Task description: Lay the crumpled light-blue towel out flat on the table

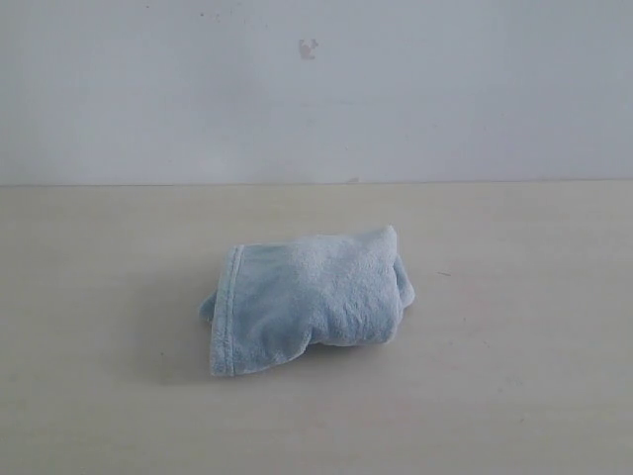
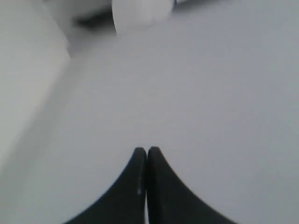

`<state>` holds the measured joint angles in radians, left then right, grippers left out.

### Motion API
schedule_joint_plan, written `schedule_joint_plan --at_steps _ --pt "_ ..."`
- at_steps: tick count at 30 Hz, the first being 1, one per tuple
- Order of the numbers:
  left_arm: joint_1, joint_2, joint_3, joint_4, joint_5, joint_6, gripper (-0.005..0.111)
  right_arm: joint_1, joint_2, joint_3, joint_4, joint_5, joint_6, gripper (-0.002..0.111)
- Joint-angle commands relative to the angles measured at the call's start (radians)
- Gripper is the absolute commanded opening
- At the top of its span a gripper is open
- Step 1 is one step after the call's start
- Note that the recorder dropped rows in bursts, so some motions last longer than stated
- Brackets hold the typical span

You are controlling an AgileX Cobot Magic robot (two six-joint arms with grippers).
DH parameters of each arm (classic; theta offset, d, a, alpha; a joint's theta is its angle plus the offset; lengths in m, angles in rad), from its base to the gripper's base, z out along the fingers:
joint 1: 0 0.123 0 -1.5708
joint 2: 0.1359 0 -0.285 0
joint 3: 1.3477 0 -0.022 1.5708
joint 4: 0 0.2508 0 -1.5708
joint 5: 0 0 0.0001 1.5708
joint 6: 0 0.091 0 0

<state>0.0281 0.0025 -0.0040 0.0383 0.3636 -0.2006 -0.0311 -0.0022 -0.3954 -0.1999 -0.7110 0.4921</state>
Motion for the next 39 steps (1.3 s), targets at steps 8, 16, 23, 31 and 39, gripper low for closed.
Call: schedule_joint_plan --at_steps 8,16,23,31,39 --pt "-0.005 -0.002 0.004 0.005 -0.008 -0.009 0.004 0.074 0.464 0.066 -0.193 0.711 -0.523 0.000" --pt "-0.005 -0.002 0.004 0.005 -0.008 -0.009 0.004 0.167 0.766 0.079 -0.150 0.604 -0.204 0.000" --pt "-0.005 -0.002 0.004 0.005 -0.008 -0.009 0.004 0.266 1.119 -0.152 -0.104 1.058 -0.168 0.000" --pt "-0.005 -0.002 0.004 0.005 -0.008 -0.009 0.004 0.401 1.590 -0.592 0.506 1.416 -0.849 0.000" --pt "-0.005 -0.002 0.004 0.005 -0.008 -0.009 0.004 0.289 1.874 -0.766 0.706 1.381 -0.926 0.034"
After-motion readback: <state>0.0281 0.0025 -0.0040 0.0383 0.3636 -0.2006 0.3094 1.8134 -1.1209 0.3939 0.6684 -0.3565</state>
